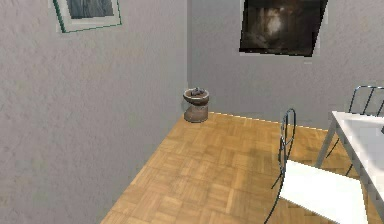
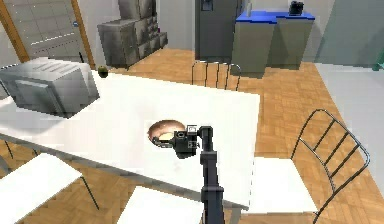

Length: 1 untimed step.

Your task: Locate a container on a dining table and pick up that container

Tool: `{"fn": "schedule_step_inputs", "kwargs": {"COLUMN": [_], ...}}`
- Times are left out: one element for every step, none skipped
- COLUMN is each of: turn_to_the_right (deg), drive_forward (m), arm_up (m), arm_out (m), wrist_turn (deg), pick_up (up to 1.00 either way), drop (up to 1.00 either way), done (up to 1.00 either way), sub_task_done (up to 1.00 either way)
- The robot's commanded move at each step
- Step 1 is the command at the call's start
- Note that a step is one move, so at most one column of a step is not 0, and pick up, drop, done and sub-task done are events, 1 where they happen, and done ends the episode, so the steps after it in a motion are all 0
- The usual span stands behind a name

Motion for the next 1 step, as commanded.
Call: {"fn": "schedule_step_inputs", "kwargs": {"turn_to_the_right": [0.0], "drive_forward": [0.0], "arm_up": [0.1], "arm_out": [0.0], "wrist_turn": [0.0], "pick_up": [0.0], "drop": [0.0], "done": [0.0], "sub_task_done": [0.0]}}
